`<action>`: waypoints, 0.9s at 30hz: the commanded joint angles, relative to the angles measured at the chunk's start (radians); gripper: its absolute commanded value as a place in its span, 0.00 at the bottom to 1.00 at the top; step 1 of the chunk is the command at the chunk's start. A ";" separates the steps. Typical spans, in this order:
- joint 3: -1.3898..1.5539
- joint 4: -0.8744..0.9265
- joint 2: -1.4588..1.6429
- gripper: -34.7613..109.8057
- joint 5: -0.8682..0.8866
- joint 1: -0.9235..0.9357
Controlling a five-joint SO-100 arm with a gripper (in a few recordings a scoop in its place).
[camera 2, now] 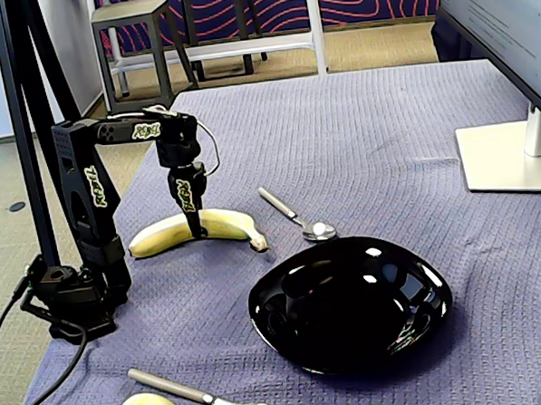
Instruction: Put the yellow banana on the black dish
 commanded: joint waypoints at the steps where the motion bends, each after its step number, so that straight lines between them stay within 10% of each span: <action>1: 0.002 -0.014 0.002 0.40 0.000 0.020; 27: -0.084 0.044 0.104 0.24 0.083 -0.012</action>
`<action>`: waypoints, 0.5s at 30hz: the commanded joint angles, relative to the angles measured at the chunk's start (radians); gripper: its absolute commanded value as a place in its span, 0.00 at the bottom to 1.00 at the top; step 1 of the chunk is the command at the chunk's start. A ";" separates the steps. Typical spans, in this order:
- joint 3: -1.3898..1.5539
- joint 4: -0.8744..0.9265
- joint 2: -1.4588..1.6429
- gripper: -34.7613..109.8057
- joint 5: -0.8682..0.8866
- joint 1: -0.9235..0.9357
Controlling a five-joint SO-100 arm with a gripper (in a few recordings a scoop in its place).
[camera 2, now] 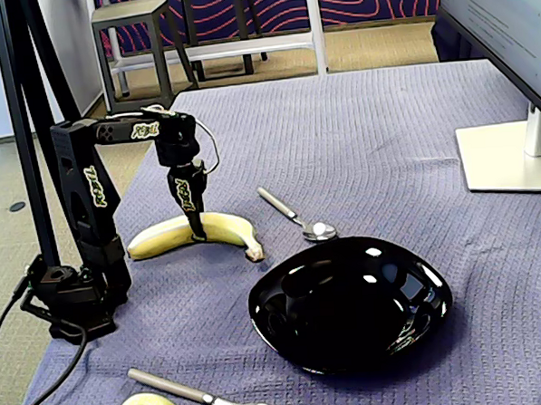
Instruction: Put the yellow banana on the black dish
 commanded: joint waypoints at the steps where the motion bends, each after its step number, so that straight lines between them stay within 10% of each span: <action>1: -0.086 0.064 0.103 0.24 0.012 0.005; 15: -0.104 0.121 0.469 0.24 0.189 0.061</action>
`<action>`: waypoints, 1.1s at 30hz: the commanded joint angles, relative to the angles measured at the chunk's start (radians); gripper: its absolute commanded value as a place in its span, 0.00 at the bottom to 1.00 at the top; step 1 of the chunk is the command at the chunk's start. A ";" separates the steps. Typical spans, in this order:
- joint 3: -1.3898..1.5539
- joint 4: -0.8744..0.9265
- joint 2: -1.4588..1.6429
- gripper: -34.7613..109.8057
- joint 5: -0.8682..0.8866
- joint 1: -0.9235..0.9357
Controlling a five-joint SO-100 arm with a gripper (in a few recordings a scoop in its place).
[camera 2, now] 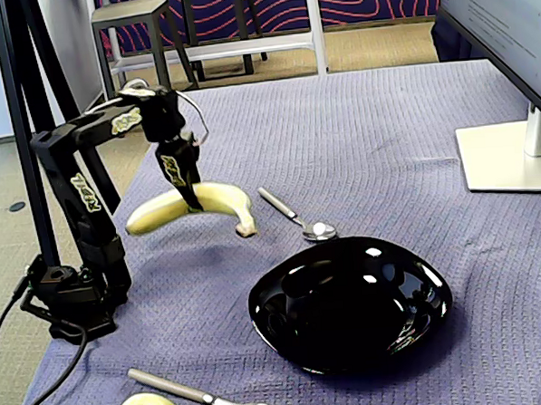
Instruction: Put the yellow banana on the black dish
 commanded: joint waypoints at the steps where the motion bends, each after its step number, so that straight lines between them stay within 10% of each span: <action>1: -0.058 0.003 0.192 0.24 0.106 0.064; 33: -0.545 0.023 -0.167 0.24 0.522 1.026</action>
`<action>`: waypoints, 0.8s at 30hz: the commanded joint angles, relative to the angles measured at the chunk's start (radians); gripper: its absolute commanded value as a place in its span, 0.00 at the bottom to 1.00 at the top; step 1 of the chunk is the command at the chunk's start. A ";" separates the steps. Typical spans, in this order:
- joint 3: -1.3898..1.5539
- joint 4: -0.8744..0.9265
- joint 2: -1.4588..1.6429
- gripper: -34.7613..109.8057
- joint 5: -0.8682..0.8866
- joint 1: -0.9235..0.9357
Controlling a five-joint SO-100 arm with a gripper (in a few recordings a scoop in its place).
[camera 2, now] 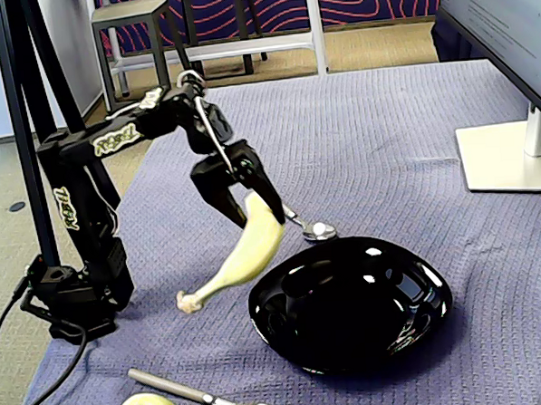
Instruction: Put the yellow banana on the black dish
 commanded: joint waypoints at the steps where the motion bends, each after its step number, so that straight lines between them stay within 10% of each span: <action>1: -0.210 0.018 -0.074 0.24 0.011 0.051; 24: -0.925 0.183 -0.652 0.24 0.028 0.121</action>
